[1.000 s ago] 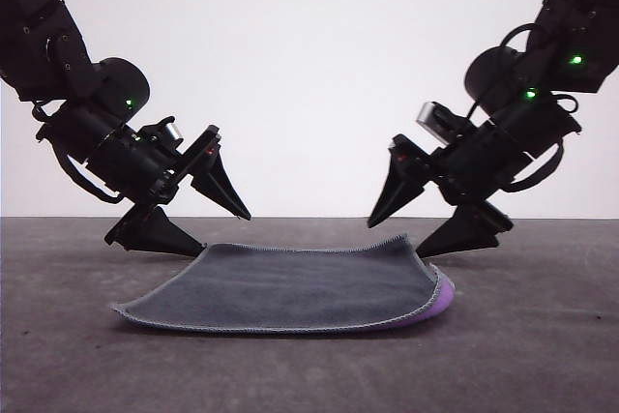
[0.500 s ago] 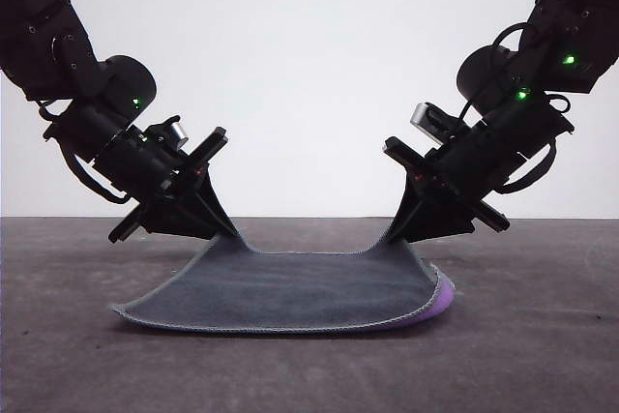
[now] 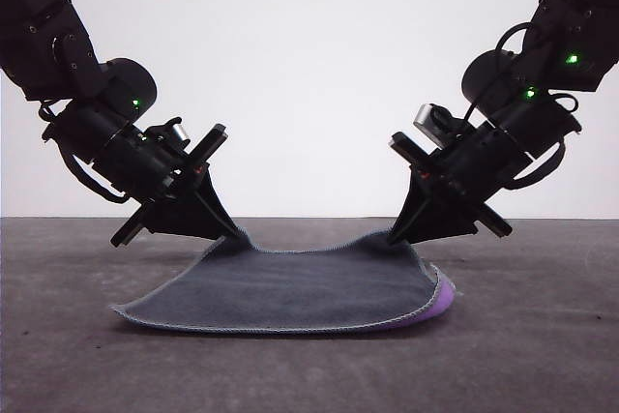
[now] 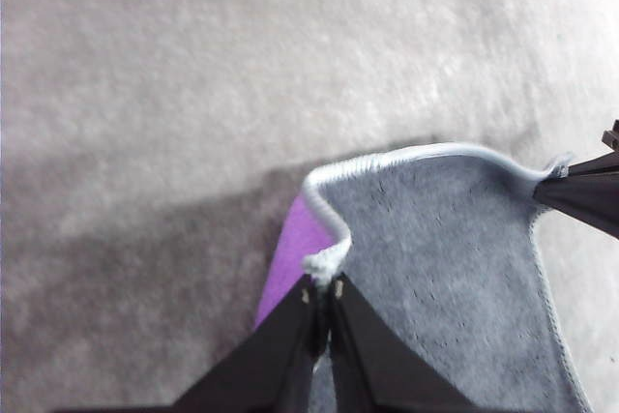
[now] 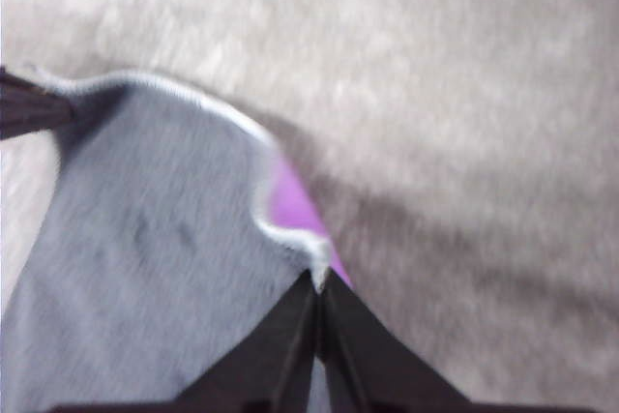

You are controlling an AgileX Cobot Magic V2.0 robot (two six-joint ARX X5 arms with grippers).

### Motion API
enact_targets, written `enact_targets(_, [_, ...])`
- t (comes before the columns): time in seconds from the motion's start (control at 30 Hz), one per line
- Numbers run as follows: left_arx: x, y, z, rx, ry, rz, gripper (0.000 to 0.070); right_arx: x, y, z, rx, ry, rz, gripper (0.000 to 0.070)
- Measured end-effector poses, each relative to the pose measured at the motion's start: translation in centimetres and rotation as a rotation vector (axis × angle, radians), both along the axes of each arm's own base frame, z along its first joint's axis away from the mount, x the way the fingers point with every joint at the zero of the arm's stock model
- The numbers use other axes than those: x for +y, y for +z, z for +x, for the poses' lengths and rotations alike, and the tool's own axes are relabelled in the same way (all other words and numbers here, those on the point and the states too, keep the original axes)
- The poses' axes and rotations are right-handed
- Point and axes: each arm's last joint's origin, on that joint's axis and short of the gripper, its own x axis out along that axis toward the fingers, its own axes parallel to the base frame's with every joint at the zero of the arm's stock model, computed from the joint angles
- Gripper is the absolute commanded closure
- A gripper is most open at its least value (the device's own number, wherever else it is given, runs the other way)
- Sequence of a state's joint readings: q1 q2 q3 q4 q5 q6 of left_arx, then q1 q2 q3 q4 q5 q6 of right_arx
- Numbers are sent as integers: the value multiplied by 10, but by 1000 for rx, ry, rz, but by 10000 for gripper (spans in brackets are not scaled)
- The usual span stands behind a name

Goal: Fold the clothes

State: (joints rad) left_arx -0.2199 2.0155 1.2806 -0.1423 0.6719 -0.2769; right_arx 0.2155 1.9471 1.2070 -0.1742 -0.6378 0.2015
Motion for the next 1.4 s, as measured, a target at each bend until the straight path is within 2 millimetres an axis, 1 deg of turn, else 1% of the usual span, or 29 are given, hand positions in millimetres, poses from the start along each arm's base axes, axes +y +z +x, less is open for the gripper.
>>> enact_targets(0.13, [1,4,-5,31,-10,4,689,-2,11,3,34,37,-22,700])
enact_targets(0.23, [2,11,-9,41,-21,14,689,-2,20,3,64,71,-50,700])
enact_targets(0.33, [3,18,-14,51,-33,24,689,-2,24,2,85,99,-65,700])
enact_targets(0.43, [4,23,-19,69,-46,30,689,-2,25,-1,111,126,-52,700])
enact_targets(0.57, [5,24,-24,114,-63,34,689,-2,24,-6,157,163,-12,700])
enact_targets(0.87, [8,35,-41,181,-115,68,689,-4,20,-20,277,216,-12,700])
enact_targets(1.13, [11,31,-55,278,-177,111,689,-5,20,-31,364,279,28,700])
enact_targets(1.4, [14,31,-69,367,-239,138,689,-6,19,-42,442,320,15,700])
